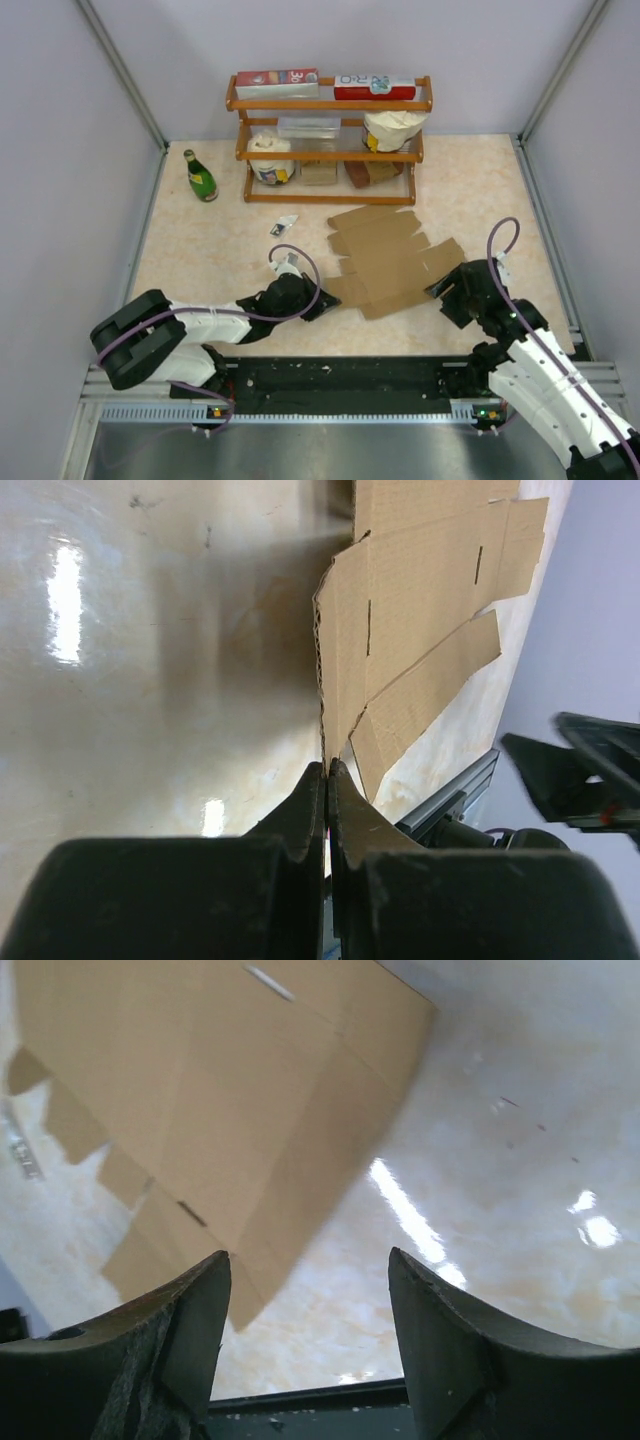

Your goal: Fold the paper box

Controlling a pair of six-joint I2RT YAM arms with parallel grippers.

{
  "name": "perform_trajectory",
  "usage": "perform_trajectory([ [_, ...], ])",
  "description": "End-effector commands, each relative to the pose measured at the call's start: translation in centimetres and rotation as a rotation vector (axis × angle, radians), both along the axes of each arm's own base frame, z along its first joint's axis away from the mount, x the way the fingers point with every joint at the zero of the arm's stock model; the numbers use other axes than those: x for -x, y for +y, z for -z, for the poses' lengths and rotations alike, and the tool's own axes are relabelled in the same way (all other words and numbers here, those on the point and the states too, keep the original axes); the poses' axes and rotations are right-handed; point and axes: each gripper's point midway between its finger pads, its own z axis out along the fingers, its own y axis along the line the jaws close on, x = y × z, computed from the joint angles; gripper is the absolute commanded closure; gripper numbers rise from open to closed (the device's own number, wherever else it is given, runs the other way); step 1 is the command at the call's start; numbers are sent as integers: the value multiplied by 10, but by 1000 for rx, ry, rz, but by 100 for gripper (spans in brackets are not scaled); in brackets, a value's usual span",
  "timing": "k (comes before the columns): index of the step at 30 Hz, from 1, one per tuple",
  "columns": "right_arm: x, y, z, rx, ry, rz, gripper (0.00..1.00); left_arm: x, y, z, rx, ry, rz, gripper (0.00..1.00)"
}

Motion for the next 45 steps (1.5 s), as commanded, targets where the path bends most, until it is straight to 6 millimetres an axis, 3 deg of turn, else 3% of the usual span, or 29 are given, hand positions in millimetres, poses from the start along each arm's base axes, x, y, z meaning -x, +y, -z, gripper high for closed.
perform_trajectory([
  [1, 17, 2, 27, -40, 102, 46, 36, -15, -18, -25, 65, -54, -57, 100],
  [13, 17, 13, 64, -131, 120, 69, 35, 2, -37, -22, 71, -31, -12, 100],
  [22, 14, 10, 82, -119, 125, 93, 42, 14, -42, -25, 95, -19, 2, 100],
  [33, 11, 12, 91, -127, 125, 97, 64, 25, -51, -25, 116, 2, 18, 100],
  [39, 6, 10, 82, -107, 88, 81, 83, 29, -54, -29, 132, 5, 30, 100],
  [43, -1, 4, 64, -59, 39, 73, 97, 31, -54, -36, 147, -1, 44, 63],
  [44, -3, 2, 58, -41, 26, 71, 99, 32, -54, -40, 155, -4, 49, 48],
  [45, -4, -1, 53, -17, 15, 65, 100, 32, -55, -44, 156, -16, 59, 25],
])
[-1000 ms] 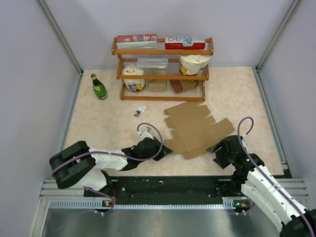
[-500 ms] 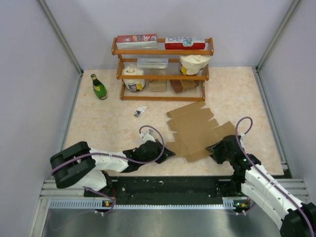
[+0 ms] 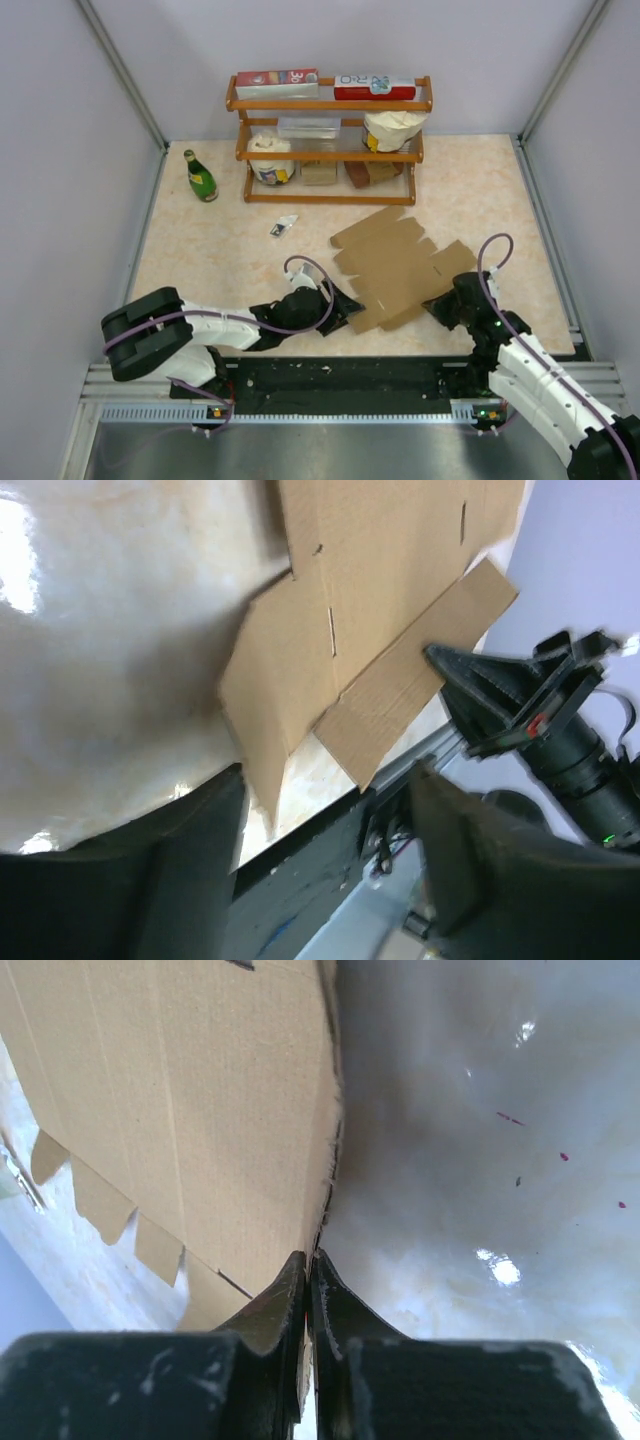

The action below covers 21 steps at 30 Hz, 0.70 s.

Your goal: Fold the paper box

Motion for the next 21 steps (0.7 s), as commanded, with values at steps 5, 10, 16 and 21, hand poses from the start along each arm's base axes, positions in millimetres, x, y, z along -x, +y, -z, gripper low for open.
perform_trajectory([
  [5, -15, -23, -54, 247, -75, -87, 100, 5, -11, -55, 58, -107, 88, 1],
  [10, -21, -30, -106, 369, -115, -187, 100, 8, 3, -96, 23, -227, 133, 1],
  [16, -22, -25, -148, 474, -143, -399, 100, 5, 23, -142, -69, -407, 173, 1],
  [21, -30, -3, -156, 505, -111, -659, 100, 0, 42, -176, -139, -573, 192, 1],
])
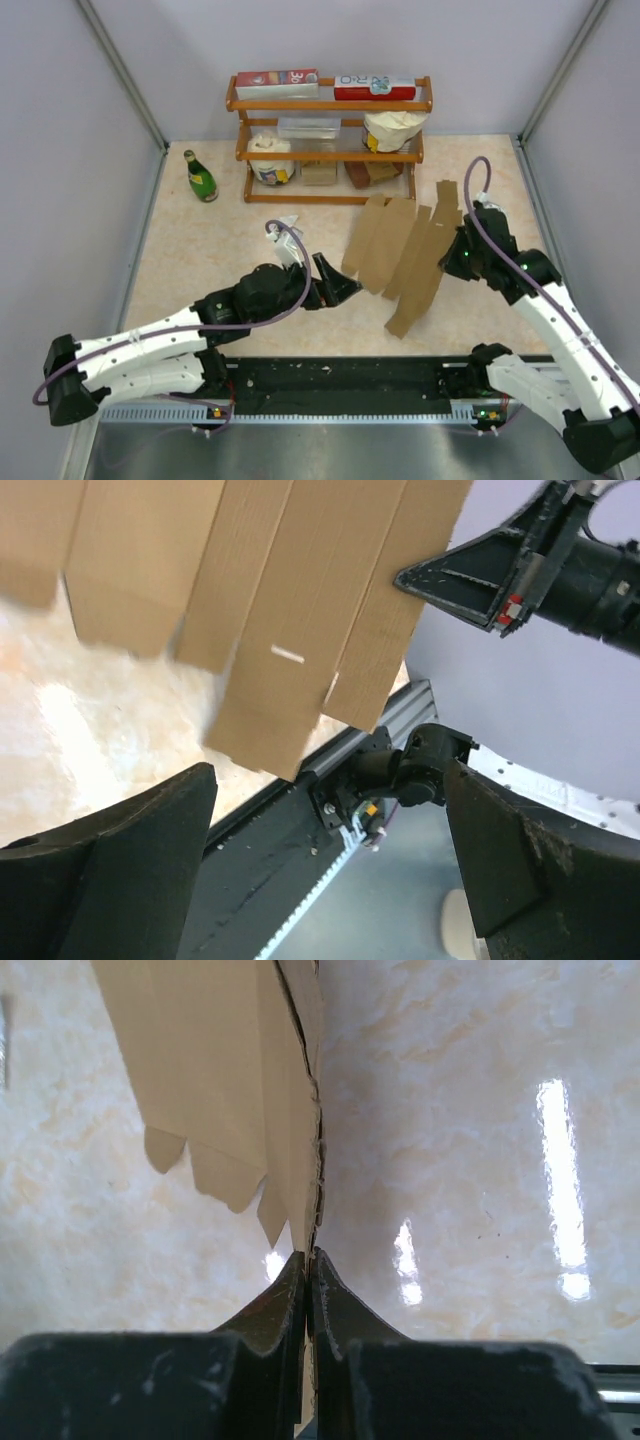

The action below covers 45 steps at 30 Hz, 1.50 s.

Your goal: Fold the paper box

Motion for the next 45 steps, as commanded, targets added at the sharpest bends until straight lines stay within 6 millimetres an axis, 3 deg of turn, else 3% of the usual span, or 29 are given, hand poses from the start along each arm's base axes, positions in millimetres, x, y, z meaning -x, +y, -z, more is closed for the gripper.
perform_trajectory([
  [1, 1, 16, -2, 112, 86, -277, 100, -7, 24, -20, -150, -192, 11, 2],
  [6, -8, 30, -15, 126, 107, -405, 100, -11, 40, -44, -234, -318, 22, 1],
  [12, -19, 50, -46, 94, 53, -536, 100, -14, 48, -68, -225, -397, 133, 1],
  [18, -23, 59, -50, 147, 111, -688, 100, -43, 72, -82, -234, -437, 108, 1],
  [31, -39, 74, -52, 422, 43, -871, 100, -75, 80, -79, -347, -481, 119, 1],
  [36, -51, 71, -52, 496, 35, -873, 100, -82, 89, -75, -372, -480, 89, 1],
  [45, -44, 86, -40, 586, 37, -1041, 100, -91, 104, -68, -418, -500, 64, 1],
])
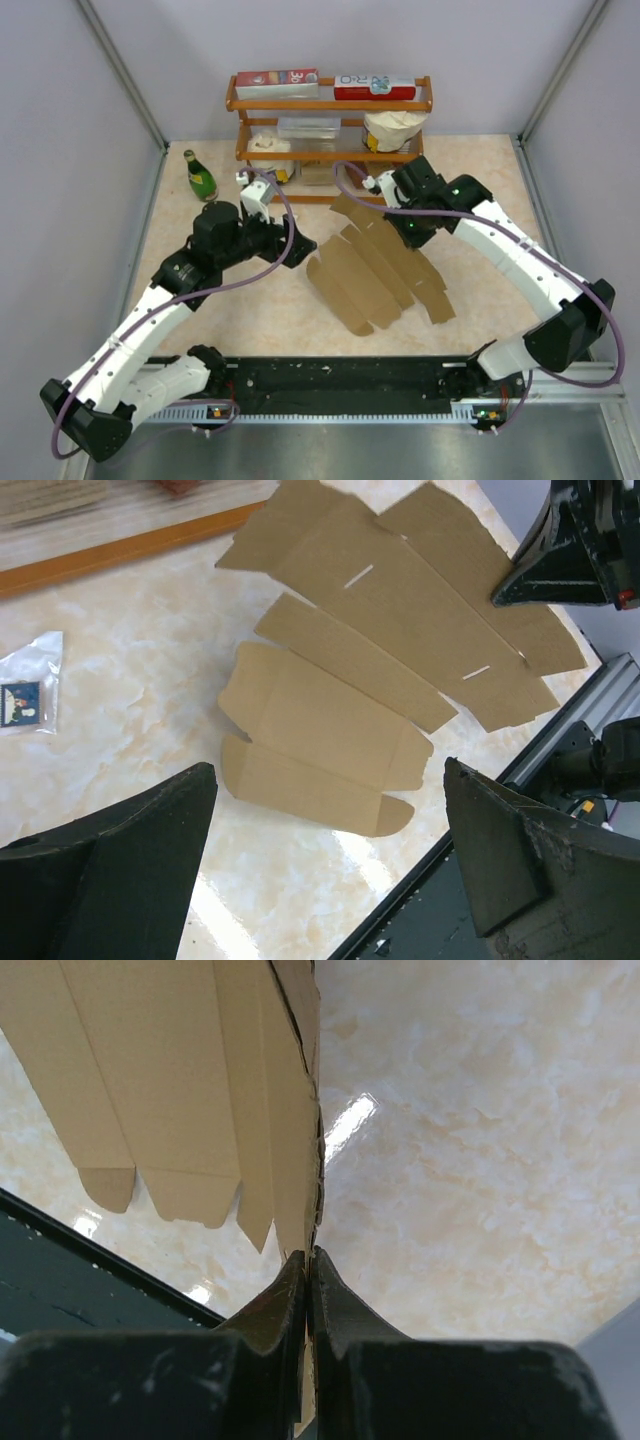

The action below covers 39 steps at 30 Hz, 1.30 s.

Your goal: Fold the paper box

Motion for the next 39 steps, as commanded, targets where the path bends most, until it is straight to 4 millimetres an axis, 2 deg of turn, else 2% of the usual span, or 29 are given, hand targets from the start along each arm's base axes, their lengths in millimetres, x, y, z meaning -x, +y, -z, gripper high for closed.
perform_trajectory([
  [1, -2, 15, -11, 41, -60, -130, 100, -4, 7, -17, 3, -85, 3, 1],
  [5, -1, 19, -4, 58, -44, -164, 100, -4, 9, -12, 1, -99, 13, 1],
  [10, 4, 28, 3, 29, -19, -216, 100, 0, 3, 1, 1, -137, 80, 1],
  [17, 12, 38, 1, -9, -12, -295, 100, -7, 0, 6, 8, -279, 101, 1],
  [27, 19, 43, -1, -18, -16, -340, 100, -37, -4, -28, -30, -474, 93, 1],
  [35, 26, 42, -9, -47, -33, -358, 100, -63, -15, -13, -109, -478, 153, 1],
  [39, 28, 43, -10, -57, -34, -364, 100, -71, -16, -13, -104, -493, 151, 1],
])
